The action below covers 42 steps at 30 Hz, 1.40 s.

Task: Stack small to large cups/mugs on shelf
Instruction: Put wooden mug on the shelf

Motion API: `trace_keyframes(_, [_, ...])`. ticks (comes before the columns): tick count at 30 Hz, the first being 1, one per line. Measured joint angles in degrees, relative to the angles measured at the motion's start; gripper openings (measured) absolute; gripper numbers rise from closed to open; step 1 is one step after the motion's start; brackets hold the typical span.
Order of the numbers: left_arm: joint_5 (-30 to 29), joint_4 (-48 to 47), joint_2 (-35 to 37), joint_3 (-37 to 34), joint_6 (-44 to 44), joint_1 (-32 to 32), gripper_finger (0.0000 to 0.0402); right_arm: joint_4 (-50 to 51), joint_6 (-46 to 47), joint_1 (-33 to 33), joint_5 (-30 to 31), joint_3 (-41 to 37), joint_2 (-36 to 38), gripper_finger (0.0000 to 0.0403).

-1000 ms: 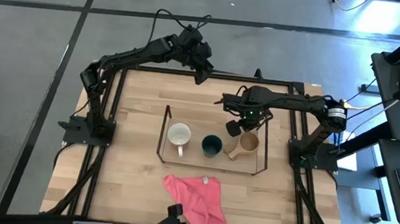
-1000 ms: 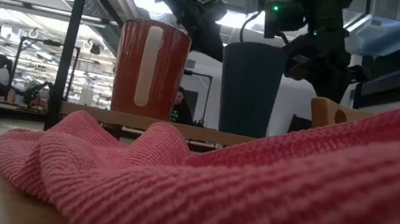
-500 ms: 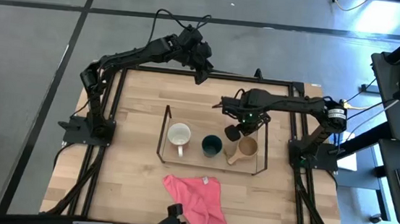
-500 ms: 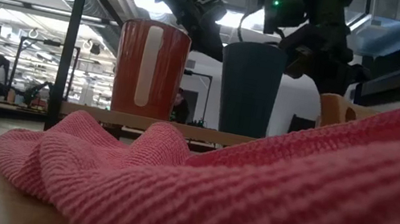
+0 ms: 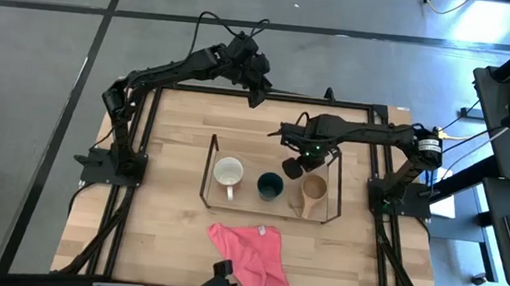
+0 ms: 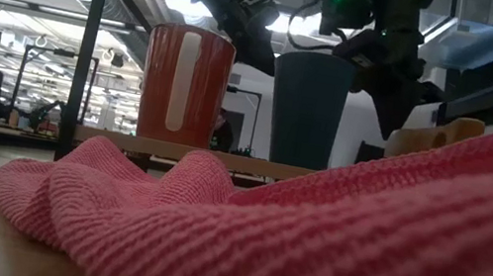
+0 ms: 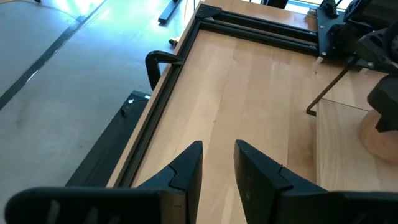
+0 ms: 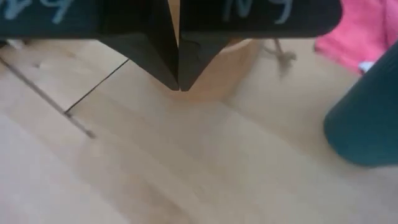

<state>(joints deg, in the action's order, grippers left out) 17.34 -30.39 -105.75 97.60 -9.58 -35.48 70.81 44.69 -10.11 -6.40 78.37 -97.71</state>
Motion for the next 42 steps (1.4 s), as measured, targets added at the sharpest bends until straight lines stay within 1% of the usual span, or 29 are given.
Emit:
trace_keyframes(4, [0.0, 0.0, 0.0, 0.0, 0.0, 0.0, 0.0086, -2.13, -0.05, -0.01, 0.25, 0.0, 0.0, 0.0009])
trace_keyframes(10, [0.02, -0.02, 0.0, 0.0, -0.02, 0.0, 0.0086, -5.13, 0.0, 0.04, -1.13, 0.0, 0.0, 0.0009])
trace_keyframes(13, [0.02, -0.02, 0.0, 0.0, -0.01, 0.0, 0.0086, -5.16, 0.1, 0.09, 0.63, 0.0, 0.0, 0.0009])
trace_keyframes(16, [0.02, -0.02, 0.0, 0.0, -0.02, 0.0, 0.0086, -3.79, 2.39, 0.08, 4.25, 0.0, 0.29, 0.0009])
trace_keyframes(18, [0.02, -0.02, 0.0, 0.0, -0.02, 0.0, 0.0086, -2.42, 3.38, 0.07, 5.25, 0.0, 0.71, 0.0009])
trace_keyframes(26, [0.02, -0.02, 0.0, 0.0, -0.07, -0.02, 0.0086, 1.08, 8.94, 0.74, 5.39, 0.04, 4.26, 0.0006])
trace_keyframes(31, [0.04, -0.02, 0.0, 0.0, -0.11, -0.02, 0.0086, 6.95, 12.63, 0.98, 5.38, 0.04, 4.71, 0.0006])
trace_keyframes(38, [0.04, 0.0, 0.0, 0.0, -0.15, -0.02, 0.0086, 7.04, 15.31, 0.98, 5.36, 0.04, 4.39, 0.0003])
trace_keyframes(42, [0.04, 0.0, 0.0, 0.0, -0.13, -0.02, 0.0086, 7.06, 15.37, 0.98, 4.82, 0.04, 4.39, 0.0004])
